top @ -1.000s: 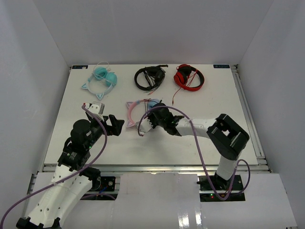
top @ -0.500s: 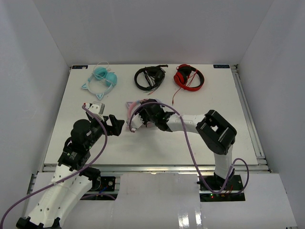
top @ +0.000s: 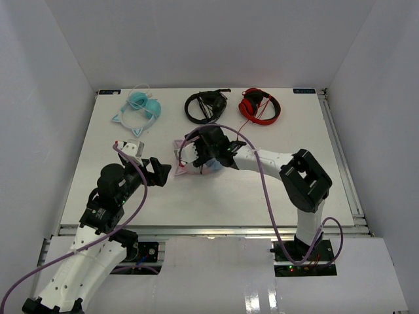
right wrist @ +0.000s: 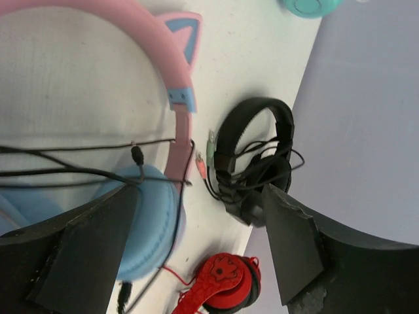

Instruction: Wrap the headphones

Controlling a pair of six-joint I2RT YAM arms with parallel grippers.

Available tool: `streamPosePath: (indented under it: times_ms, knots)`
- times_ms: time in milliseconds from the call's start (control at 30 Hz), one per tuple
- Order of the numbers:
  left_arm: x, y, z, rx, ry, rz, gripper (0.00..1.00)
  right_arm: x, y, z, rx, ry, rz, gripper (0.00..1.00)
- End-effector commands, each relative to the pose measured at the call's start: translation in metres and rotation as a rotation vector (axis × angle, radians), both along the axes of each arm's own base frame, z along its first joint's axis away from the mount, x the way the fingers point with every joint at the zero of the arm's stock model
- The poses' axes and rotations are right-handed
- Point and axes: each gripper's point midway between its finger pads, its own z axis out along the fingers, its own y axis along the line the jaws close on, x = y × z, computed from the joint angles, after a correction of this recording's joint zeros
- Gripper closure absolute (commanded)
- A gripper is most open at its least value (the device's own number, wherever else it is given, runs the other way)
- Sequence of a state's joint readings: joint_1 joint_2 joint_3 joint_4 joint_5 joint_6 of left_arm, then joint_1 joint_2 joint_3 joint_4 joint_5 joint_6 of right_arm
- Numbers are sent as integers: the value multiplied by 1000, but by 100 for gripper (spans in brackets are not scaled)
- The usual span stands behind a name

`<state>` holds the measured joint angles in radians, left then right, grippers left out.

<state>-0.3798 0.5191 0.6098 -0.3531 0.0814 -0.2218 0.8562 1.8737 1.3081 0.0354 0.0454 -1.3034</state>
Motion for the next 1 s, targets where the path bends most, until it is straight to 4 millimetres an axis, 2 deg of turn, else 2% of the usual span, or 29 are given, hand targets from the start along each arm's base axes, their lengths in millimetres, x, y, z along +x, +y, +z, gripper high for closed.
streamPosePath:
  times_ms: [0, 67, 133, 233, 267, 333, 367, 400, 467, 533, 567, 600, 633, 700, 733, 800, 967]
  knots:
    - [-1, -4, 4, -12, -28, -24, 2, -5, -6, 84, 227, 74, -69, 12]
    - [-2, -6, 5, -15, -30, -39, 2, -3, -21, 104, 338, 150, -170, 6]
    - [-4, -8, 6, -18, -35, -55, 2, -7, -43, 124, 455, 239, -196, 10]
    - [-5, -12, 6, -22, -34, -80, 2, -31, -66, 120, 536, 435, -157, 10]
    - [-5, -14, 6, -23, -35, -88, 2, -43, -75, 112, 540, 496, -144, 10]
    - [-7, -17, 6, -26, -36, -108, 2, -48, -107, 97, 569, 576, -205, 10]
    - [-9, -20, 6, -31, -38, -130, 2, -57, -114, 103, 620, 631, -206, 10]
    - [-11, -23, 7, -35, -40, -153, 2, -60, -131, 97, 665, 693, -255, 10]
    - [-15, -30, 8, -45, -45, -199, 2, -65, -171, 75, 759, 820, -403, 10]
    - [-20, -37, 9, -54, -47, -251, 2, -55, -208, 81, 863, 727, -590, 10]
    - [-21, -39, 9, -55, -49, -260, 2, -58, -223, 60, 922, 739, -738, 10]
    - [-22, -41, 9, -58, -48, -275, 2, -52, -250, 75, 1013, 589, -842, 10]
    - [-22, -42, 8, -58, -43, -281, 2, -54, -265, 79, 1067, 518, -892, 10]
    - [-22, -42, 6, -56, -36, -284, 2, -66, -290, 62, 1113, 434, -974, 10]
    - [-22, -43, 5, -56, -34, -284, 2, -68, -305, 72, 1159, 351, -1007, 10]
    - [-21, -42, 4, -55, -30, -282, 2, -71, -327, 66, 1212, 312, -1110, 10]
    - [-19, -41, 2, -48, -21, -267, 2, -80, -339, 50, 1207, 316, -1181, 10]
